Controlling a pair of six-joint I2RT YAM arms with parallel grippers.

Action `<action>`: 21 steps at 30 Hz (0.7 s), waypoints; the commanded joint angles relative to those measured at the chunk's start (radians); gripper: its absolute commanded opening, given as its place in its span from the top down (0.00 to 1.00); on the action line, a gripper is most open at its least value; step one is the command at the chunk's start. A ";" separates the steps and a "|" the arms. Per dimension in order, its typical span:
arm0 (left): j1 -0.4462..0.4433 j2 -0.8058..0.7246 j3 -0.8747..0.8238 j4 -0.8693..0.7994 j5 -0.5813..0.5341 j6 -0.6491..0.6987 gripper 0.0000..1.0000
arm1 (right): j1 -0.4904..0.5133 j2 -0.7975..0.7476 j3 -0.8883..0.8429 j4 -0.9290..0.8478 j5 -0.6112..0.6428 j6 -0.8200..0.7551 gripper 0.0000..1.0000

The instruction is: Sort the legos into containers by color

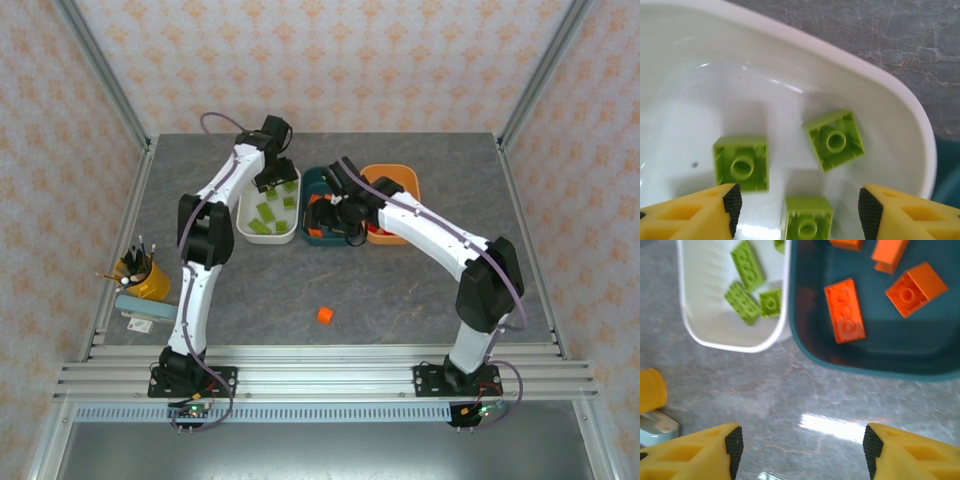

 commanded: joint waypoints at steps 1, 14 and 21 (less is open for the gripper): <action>-0.015 -0.231 -0.142 -0.005 -0.009 -0.063 0.31 | 0.072 -0.002 -0.014 -0.178 0.146 -0.041 0.33; -0.168 -1.033 -1.166 0.145 0.102 -0.167 0.23 | 0.240 0.032 -0.237 -0.132 0.026 0.321 0.22; -0.230 -1.308 -1.374 0.109 0.170 -0.162 0.22 | 0.301 0.090 -0.267 -0.079 0.016 0.548 0.25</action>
